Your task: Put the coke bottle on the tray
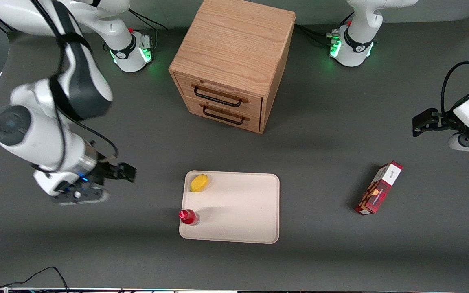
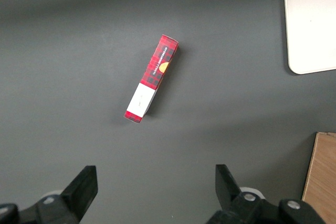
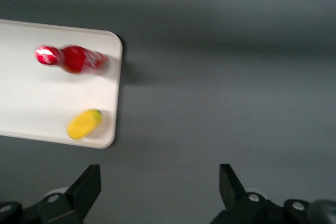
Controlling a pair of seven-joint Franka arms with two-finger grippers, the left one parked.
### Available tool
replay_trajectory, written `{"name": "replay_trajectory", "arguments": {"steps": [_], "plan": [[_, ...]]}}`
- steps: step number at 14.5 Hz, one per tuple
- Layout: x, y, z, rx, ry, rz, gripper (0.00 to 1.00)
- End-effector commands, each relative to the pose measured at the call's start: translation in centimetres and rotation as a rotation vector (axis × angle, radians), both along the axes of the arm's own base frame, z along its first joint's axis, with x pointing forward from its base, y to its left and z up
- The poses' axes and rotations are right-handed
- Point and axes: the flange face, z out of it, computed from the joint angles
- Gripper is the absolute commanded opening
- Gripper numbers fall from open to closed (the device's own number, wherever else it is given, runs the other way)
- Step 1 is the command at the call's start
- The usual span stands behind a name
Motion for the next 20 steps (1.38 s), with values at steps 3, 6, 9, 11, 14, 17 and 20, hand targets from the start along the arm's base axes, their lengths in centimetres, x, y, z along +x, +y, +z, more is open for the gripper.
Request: {"name": "replay_trajectory", "arguments": {"steps": [3,6,9,11,14,17,20], "plan": [[-5.5,-7.7,4.7,-0.026,0.056,-0.071,1.0],[-6.0,-11.1,7.5,-0.023,0.091,-0.127,1.0],[-6.9,-14.0,10.5,-0.018,0.139,-0.177,1.0],[-6.5,-14.2,11.3,-0.013,0.114,-0.183,1.0],[-5.2,-13.3,12.4,-0.008,0.053,-0.184,1.0],[-4.7,-12.0,11.6,-0.015,0.06,-0.163,1.0],[-5.0,-12.6,12.2,-0.014,0.05,-0.181,1.0]]}}
